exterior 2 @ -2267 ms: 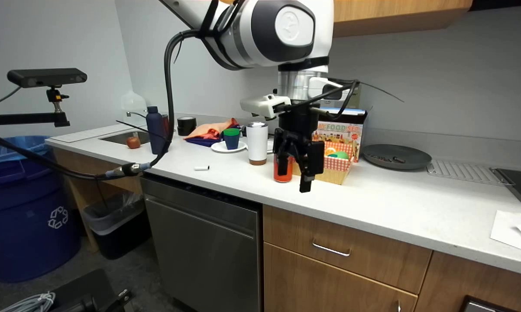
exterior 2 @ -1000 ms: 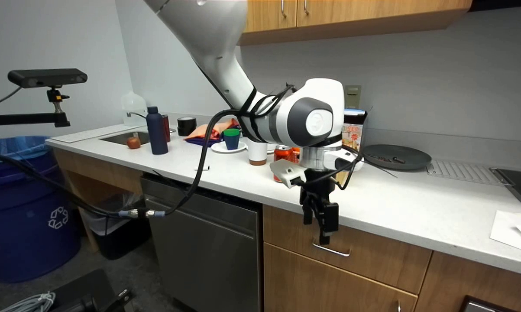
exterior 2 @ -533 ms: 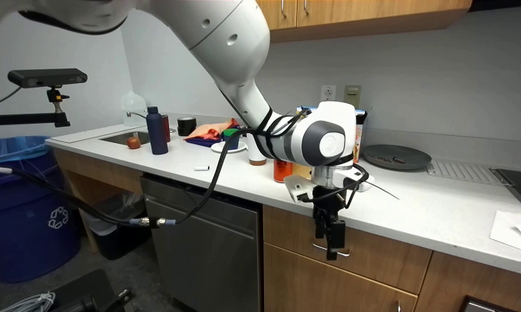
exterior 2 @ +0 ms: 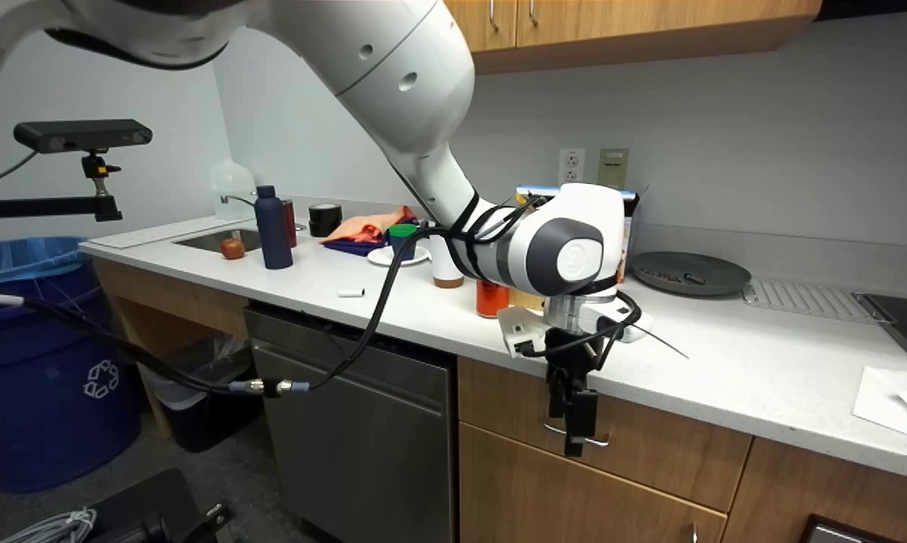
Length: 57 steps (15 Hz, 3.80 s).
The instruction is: Open the top drawer of the bottom cabinet.
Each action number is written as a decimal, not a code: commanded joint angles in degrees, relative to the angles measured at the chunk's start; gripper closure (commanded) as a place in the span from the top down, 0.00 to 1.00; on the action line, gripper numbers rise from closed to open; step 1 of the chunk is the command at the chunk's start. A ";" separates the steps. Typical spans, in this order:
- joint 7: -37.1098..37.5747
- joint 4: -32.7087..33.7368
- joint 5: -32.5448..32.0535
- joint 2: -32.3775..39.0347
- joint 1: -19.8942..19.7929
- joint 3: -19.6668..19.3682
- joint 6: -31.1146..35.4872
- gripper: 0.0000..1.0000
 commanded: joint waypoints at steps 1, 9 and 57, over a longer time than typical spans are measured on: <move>-1.03 -0.03 6.98 1.27 -1.39 0.97 2.44 1.00; -1.86 -2.69 19.47 3.84 -3.98 1.68 13.27 1.00; -10.82 -9.59 37.22 7.76 -5.87 2.01 16.48 1.00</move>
